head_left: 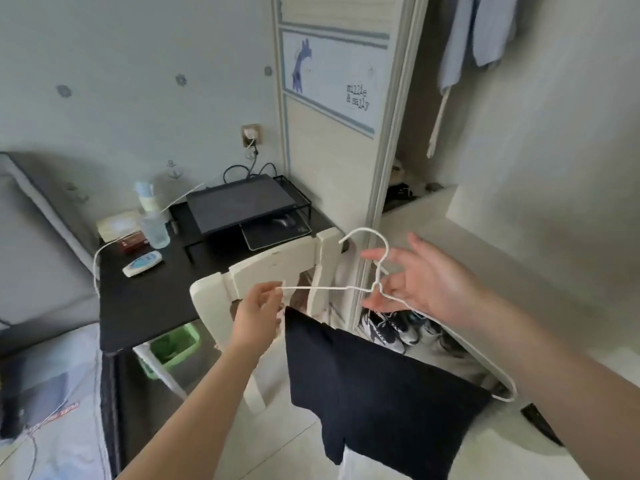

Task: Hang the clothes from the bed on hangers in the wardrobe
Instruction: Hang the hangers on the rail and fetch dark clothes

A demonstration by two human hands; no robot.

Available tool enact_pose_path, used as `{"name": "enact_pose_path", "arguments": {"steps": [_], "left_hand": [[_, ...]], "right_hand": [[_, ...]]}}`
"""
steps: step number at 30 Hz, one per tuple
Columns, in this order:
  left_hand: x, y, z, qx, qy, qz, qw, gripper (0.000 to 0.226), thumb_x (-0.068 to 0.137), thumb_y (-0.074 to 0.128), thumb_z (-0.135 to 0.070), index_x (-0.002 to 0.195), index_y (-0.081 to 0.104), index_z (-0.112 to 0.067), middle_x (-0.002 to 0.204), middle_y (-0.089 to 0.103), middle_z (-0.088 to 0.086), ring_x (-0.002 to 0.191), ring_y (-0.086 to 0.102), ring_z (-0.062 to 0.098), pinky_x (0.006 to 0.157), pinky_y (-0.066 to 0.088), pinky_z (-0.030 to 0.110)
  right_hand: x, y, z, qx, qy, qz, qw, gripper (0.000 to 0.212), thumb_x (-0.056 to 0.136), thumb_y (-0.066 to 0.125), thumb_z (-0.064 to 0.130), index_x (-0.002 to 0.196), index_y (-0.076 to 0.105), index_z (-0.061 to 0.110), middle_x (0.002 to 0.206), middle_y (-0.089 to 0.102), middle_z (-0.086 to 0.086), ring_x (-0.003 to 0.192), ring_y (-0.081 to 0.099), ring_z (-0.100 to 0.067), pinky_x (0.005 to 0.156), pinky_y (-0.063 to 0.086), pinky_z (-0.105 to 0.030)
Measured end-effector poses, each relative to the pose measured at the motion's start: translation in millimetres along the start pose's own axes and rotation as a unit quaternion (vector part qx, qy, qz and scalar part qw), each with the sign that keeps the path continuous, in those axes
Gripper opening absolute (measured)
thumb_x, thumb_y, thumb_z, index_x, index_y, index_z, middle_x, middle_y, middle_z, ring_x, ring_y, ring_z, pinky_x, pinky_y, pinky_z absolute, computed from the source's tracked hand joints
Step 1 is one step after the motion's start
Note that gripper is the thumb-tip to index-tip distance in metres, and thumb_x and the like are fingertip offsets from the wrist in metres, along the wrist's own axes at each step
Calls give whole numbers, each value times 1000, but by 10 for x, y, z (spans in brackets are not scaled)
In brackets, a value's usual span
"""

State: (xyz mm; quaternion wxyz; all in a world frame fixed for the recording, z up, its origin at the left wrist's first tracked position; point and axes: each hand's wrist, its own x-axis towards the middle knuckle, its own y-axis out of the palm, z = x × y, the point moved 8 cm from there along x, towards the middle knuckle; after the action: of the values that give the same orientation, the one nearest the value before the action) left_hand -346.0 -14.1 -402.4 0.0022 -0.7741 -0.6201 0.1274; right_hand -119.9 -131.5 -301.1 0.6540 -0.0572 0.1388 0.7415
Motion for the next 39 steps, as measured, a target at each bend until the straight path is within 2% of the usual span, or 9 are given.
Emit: {"name": "enact_pose_path", "arguments": {"steps": [3,5,8,13,21,25,29,32,39], "left_hand": [[59,664,-166,61,0,71,996,45,100,57,-35,142,45,-28,132,48,-12,113,56,16,97,50,38],[96,1014,-258,84,-11,115,990,53,95,59,-45,144,43,-32,134,54,-12,123,55,19,109,43,46],[110,1500,-440,99,-18,192,976,45,97,56,-47,139,48,-32,126,62,-6,123,55,20,105,47,44],[99,2137,-987,113,23,323,939,37,100,50,-50,131,58,-31,124,66,-9,111,64,11,101,52,41],[410,2623,-2170,121,101,463,872,61,88,34,-69,124,65,-30,117,72,-11,109,69,12,103,50,40],[563,2685,-2931,104,148,521,834,61,94,30,-64,121,68,-24,115,74,-7,111,68,10,100,48,33],[813,2704,-3699,117,254,515,810,36,106,36,-39,118,65,-20,109,76,-6,107,68,5,79,44,12],[1015,2764,-4200,77,298,489,816,36,106,38,-31,112,65,-9,100,78,5,96,72,13,71,47,9],[1394,3056,-5205,55,393,453,799,39,108,32,-35,105,65,-12,86,78,9,93,72,12,106,44,35]], "right_hand": [[-221,-536,-137,40,25,-29,998,92,77,19,87,145,42,29,114,64,-31,123,56,-39,114,21,-60],[-359,-826,-124,64,20,-68,995,96,72,12,89,147,35,34,121,64,-27,125,56,-34,115,22,-57],[-541,-1165,-1,125,-7,-109,986,97,68,11,89,150,27,41,129,61,-24,126,56,-31,104,36,-52],[-649,-1654,416,165,-58,-138,975,95,66,13,93,149,21,48,136,56,-22,135,45,-33,113,16,-66],[-603,-2344,1541,141,-149,-227,952,107,54,27,96,150,20,49,140,55,-13,133,45,-41,109,18,-71],[-504,-2543,2212,130,-198,-262,935,102,61,20,97,150,22,47,137,57,-15,128,52,-38,107,23,-70],[-410,-2755,2873,114,-252,-292,915,100,66,21,96,152,22,43,135,58,-16,126,54,-40,106,23,-72],[-381,-2875,3361,110,-288,-295,904,102,66,24,96,152,23,41,135,58,-18,126,53,-41,107,21,-72],[-339,-3175,4466,68,-328,-320,886,101,67,28,95,151,29,38,132,59,-22,121,57,-43,105,26,-71]]}}
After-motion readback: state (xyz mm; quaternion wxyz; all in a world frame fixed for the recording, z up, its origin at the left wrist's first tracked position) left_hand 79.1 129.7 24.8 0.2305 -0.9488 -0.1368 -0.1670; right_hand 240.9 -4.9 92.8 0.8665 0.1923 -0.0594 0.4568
